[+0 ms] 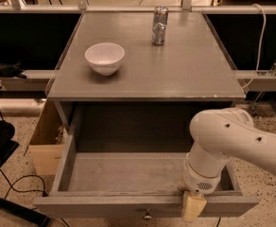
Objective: Open top drawer
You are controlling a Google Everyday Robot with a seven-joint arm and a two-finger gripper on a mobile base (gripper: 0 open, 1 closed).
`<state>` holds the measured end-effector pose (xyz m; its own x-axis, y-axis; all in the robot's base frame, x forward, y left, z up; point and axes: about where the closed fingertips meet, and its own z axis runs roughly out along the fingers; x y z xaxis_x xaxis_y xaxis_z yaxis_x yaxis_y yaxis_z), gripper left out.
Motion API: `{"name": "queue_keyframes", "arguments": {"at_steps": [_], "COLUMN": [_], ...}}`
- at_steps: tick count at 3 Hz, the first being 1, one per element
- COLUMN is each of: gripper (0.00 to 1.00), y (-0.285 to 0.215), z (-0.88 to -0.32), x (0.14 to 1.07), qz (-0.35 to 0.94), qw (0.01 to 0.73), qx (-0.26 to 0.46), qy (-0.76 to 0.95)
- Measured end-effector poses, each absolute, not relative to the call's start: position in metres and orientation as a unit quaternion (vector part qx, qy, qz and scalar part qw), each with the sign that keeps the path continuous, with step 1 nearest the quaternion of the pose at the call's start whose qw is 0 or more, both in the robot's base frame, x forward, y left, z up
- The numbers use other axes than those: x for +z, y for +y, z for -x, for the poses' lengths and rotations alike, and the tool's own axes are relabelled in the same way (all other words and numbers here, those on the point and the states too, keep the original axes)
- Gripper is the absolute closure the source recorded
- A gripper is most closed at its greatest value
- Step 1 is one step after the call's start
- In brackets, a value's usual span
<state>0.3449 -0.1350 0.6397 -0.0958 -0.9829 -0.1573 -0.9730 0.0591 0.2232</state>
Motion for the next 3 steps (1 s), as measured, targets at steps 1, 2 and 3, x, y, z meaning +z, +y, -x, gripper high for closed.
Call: {"name": "queue_keyframes", "arguments": {"at_steps": [1,2,3], "gripper": [0.0,0.0,0.0], "y": [-0.139,-0.157,-0.189], "z": [-0.347,-0.339,-0.313], "x": [0.678,0.755,0.836], "qz": [-0.672,-0.67,-0.662], "qw": [0.011,-0.014,-0.059], "qx": [-0.106,-0.06,0.001], "qy": [-0.733,-0.74,-0.748]}}
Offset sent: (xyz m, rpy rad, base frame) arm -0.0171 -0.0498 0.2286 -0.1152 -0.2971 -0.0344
